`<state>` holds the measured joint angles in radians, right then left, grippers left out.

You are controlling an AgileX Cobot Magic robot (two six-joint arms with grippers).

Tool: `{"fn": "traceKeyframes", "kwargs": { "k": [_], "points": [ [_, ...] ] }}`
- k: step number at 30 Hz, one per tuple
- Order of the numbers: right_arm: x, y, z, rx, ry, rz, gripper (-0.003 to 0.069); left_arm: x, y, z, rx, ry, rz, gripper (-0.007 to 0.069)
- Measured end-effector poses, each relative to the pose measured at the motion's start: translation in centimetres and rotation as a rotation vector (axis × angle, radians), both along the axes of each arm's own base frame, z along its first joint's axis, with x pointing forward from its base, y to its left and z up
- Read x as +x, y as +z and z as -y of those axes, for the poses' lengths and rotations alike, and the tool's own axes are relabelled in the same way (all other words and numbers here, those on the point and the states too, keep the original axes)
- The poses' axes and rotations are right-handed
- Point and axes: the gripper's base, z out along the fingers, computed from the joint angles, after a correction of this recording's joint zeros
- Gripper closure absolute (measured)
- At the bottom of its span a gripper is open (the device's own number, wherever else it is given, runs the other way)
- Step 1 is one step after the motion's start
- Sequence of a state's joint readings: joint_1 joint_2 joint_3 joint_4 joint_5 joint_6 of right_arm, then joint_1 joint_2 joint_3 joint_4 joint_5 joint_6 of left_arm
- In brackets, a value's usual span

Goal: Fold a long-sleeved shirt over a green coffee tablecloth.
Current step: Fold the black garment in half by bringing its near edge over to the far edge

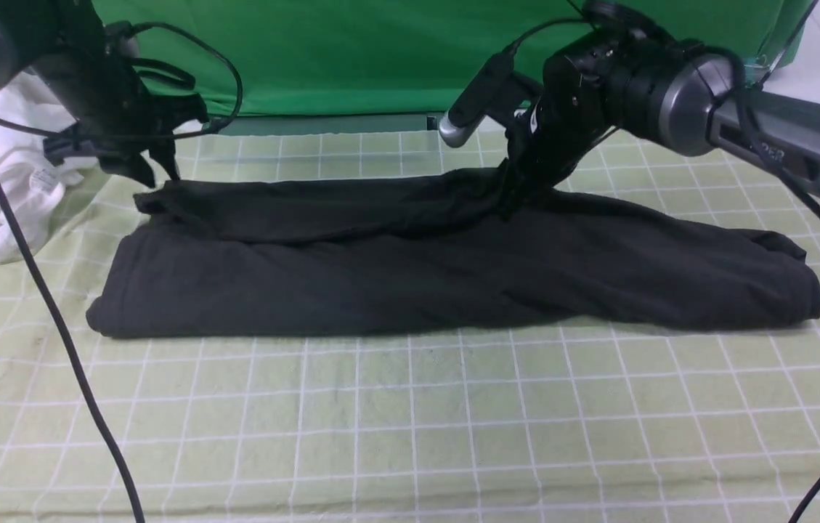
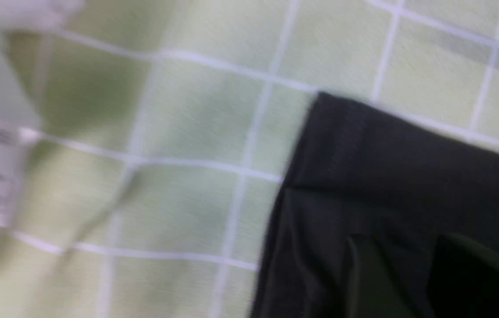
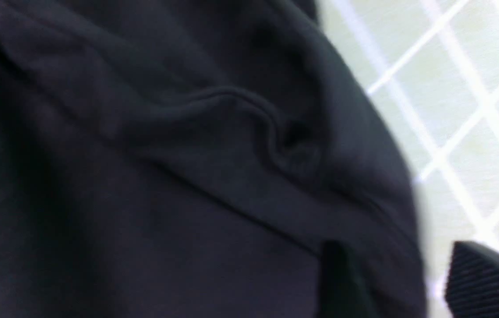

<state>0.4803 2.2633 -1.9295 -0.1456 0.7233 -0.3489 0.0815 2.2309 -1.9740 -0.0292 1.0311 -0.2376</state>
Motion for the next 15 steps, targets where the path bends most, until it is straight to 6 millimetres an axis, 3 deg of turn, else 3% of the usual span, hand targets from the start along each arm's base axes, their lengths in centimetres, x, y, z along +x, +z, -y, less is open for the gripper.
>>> {"fn": "traceKeyframes", "kwargs": {
  "k": [2, 4, 5, 8, 11, 13, 15],
  "points": [
    [-0.2, 1.5, 0.4, -0.012, -0.038, 0.001, 0.0284, -0.1, 1.3, -0.5, 0.056, 0.006, -0.018, 0.0305],
    [-0.4, 2.5, 0.6, -0.009, -0.063, -0.002, 0.0286, -0.1, 2.0, -0.7, 0.07, 0.008, -0.02, 0.0285],
    [-0.9, 4.6, 1.0, 0.004, -0.107, 0.0, 0.0305, 0.0, 3.3, -0.7, 0.07, 0.004, -0.016, 0.0269],
    [-1.8, 7.2, 1.6, 0.014, -0.136, 0.012, 0.0374, -0.1, 4.7, 0.5, 0.022, -0.067, 0.006, 0.0295],
    [-2.8, 9.7, 2.5, 0.014, -0.158, 0.019, 0.0567, -0.4, 5.2, 3.9, -0.061, -0.211, 0.02, 0.0425],
    [-3.2, 10.4, 3.1, 0.009, -0.174, 0.009, 0.0617, -0.8, 4.9, 6.9, -0.087, -0.309, 0.009, 0.0537],
    [-3.6, 11.3, 4.2, -0.005, -0.207, -0.015, 0.0647, -1.4, 4.0, 10.1, -0.1, -0.402, -0.023, 0.0589]
  ]
}}
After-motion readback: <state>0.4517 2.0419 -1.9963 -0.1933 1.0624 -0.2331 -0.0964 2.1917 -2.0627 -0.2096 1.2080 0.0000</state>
